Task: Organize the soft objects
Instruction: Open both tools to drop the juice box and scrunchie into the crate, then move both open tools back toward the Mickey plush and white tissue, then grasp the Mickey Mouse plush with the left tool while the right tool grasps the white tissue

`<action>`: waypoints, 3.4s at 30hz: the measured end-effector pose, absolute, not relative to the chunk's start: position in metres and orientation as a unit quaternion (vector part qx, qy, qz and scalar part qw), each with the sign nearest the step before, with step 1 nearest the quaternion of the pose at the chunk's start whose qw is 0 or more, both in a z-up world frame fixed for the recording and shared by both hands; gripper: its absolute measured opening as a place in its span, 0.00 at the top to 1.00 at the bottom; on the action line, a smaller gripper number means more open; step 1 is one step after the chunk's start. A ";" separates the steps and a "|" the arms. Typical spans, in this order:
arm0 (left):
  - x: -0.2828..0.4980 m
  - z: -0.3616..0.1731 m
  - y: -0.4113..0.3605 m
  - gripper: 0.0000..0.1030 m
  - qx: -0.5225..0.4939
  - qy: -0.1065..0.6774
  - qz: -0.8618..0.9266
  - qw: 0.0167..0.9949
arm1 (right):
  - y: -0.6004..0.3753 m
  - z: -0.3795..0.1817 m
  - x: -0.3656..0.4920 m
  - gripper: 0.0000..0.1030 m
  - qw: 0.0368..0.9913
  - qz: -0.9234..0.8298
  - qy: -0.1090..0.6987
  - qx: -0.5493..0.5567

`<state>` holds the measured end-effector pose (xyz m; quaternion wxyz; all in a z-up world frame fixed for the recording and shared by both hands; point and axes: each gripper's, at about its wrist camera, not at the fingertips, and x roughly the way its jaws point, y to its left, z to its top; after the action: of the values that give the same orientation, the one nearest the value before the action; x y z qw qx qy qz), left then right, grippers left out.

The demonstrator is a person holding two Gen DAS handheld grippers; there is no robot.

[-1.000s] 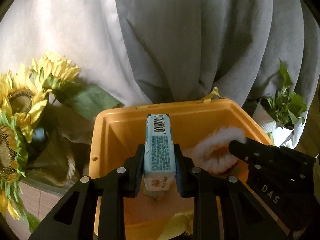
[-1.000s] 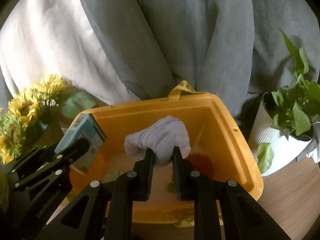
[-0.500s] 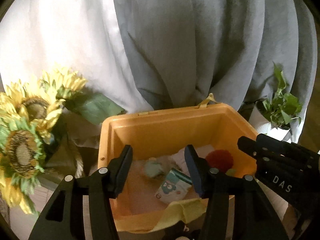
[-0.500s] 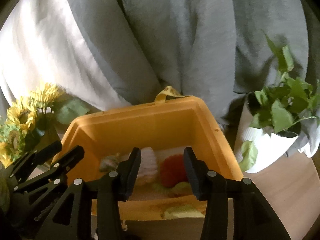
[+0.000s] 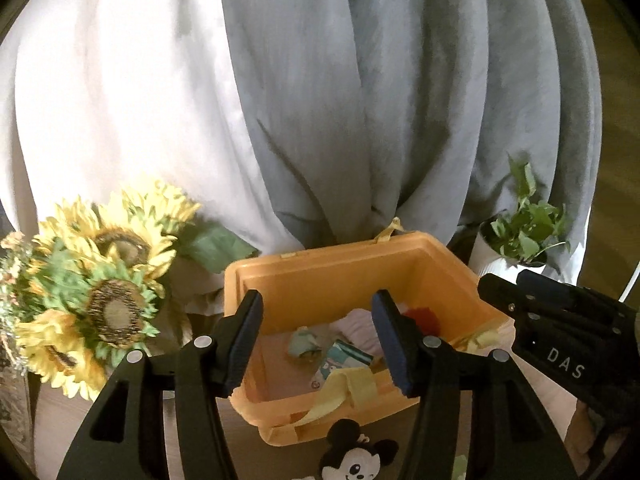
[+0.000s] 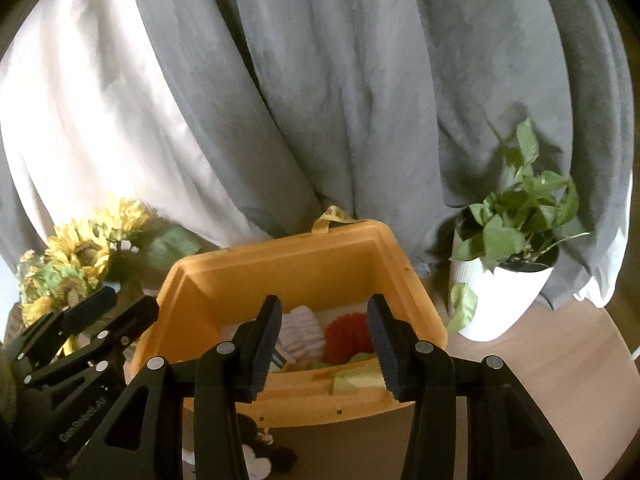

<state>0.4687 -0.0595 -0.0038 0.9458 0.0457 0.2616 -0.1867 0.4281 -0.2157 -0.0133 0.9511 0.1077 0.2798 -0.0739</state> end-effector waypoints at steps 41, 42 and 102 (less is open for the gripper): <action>0.336 -0.022 0.005 0.41 0.080 0.241 -0.243 0.936 | -0.146 -0.020 0.262 0.46 0.953 -0.155 0.228 0.130; 0.334 -0.024 0.006 0.42 0.080 0.242 -0.245 0.935 | -0.145 -0.022 0.259 0.46 0.952 -0.156 0.227 0.131; 0.386 -0.179 -0.021 0.42 0.141 0.388 -0.294 0.862 | -0.149 -0.174 0.280 0.56 0.876 -0.197 0.366 0.246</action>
<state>0.3861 -0.0214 -0.1791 0.8619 0.1412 0.3880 -0.2944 0.2797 -0.1493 -0.1739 0.8758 0.2456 0.3660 -0.1970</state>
